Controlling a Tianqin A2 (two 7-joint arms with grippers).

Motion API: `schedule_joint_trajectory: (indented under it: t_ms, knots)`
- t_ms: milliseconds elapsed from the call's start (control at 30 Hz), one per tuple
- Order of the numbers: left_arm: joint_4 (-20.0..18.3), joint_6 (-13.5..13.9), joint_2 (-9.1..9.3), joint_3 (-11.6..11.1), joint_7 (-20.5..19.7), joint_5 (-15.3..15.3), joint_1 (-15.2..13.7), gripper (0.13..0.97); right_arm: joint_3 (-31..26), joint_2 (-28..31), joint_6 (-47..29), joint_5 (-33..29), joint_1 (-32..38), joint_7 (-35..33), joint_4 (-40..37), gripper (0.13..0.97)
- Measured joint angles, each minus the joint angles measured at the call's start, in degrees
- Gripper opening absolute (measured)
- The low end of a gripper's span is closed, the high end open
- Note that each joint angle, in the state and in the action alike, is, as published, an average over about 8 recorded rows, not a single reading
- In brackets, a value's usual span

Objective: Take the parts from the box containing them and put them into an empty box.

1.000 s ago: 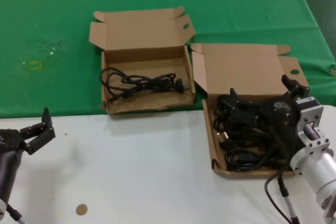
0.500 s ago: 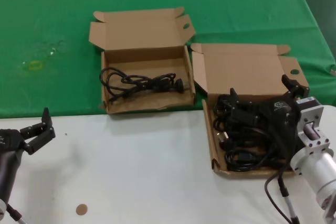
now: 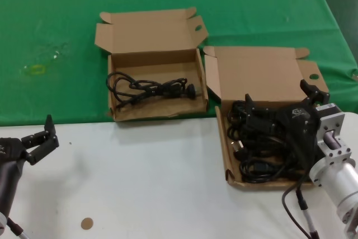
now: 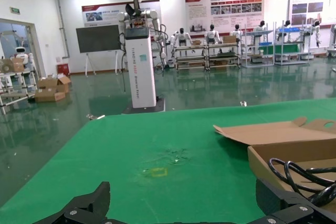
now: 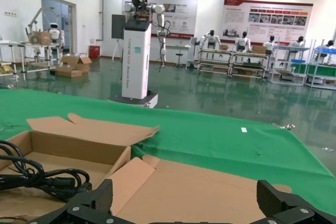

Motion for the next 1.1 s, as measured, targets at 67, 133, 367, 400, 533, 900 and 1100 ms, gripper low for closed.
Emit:
schedule_joint_trajectory:
  t_ms: [67,133,367,400,533,900,1100]
  knots:
    - [0.0,0.0,0.0,0.0,0.0,0.0,0.0,0.966,0.0,0.0,0.0,0.0,0.0,0.0,0.0,0.966]
    - [0.0,0.0,0.0,0.0,0.0,0.0,0.0,0.966,0.0,0.0,0.0,0.0,0.0,0.0,0.0,0.966]
    - [0.0,0.0,0.0,0.0,0.0,0.0,0.0,0.966,0.0,0.0,0.0,0.0,0.0,0.0,0.0,0.966]
    - [0.0,0.0,0.0,0.0,0.0,0.0,0.0,0.966,0.0,0.0,0.0,0.0,0.0,0.0,0.0,0.966]
    - [0.0,0.0,0.0,0.0,0.0,0.0,0.0,0.966,0.0,0.0,0.0,0.0,0.0,0.0,0.0,0.966]
    - [0.0,0.0,0.0,0.0,0.0,0.0,0.0,0.966,0.0,0.0,0.0,0.0,0.0,0.0,0.0,0.966]
    - [0.0,0.0,0.0,0.0,0.0,0.0,0.0,0.966,0.0,0.0,0.0,0.0,0.0,0.0,0.0,0.966]
